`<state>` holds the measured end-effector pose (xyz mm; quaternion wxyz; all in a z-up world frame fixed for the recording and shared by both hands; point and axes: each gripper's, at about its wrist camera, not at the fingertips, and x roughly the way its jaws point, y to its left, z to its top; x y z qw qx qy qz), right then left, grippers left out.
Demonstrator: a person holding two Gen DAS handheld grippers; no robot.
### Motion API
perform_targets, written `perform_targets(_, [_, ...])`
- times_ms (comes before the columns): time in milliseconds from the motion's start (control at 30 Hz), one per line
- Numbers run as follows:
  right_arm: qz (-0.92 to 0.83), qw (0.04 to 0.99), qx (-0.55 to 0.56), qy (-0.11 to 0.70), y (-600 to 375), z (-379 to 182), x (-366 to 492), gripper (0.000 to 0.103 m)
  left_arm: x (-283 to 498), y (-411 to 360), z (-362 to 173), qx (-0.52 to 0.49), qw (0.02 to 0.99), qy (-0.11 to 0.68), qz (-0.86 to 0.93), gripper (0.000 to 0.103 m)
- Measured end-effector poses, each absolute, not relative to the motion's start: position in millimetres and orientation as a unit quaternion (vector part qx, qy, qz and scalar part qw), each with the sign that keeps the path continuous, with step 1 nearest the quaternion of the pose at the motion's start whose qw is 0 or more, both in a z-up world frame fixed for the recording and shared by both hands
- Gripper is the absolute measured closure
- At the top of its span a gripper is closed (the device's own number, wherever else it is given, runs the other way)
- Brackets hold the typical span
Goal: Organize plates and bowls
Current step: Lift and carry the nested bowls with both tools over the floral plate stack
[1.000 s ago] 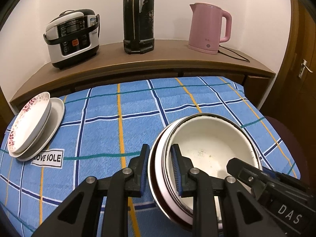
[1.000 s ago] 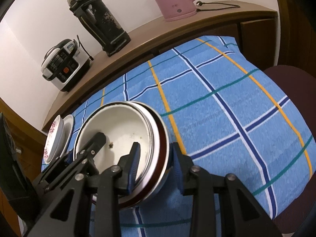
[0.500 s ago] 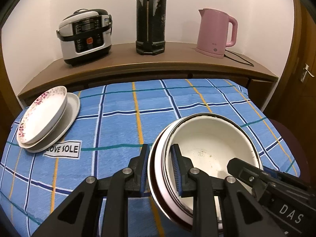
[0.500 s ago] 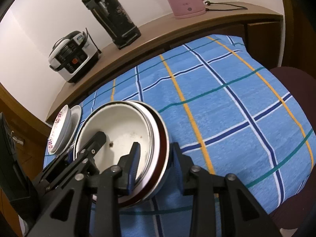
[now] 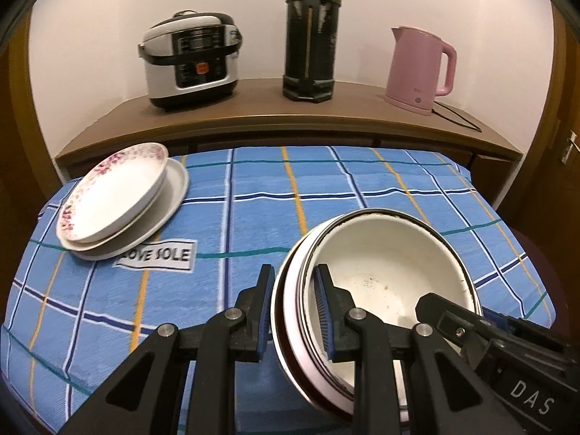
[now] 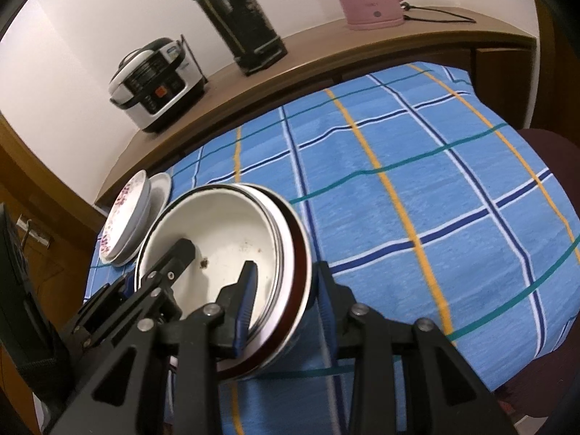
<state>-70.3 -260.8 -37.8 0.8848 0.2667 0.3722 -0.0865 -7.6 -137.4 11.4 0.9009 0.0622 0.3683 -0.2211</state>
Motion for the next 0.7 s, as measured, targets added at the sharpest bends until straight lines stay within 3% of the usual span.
perform_targets(700, [-0.016,0.892,0.229,0.389,-194.7,-35.6,-39.7,0.070,-0.6,-60.6,13.9,0.035,0.916,0.370,-0.147,0.078])
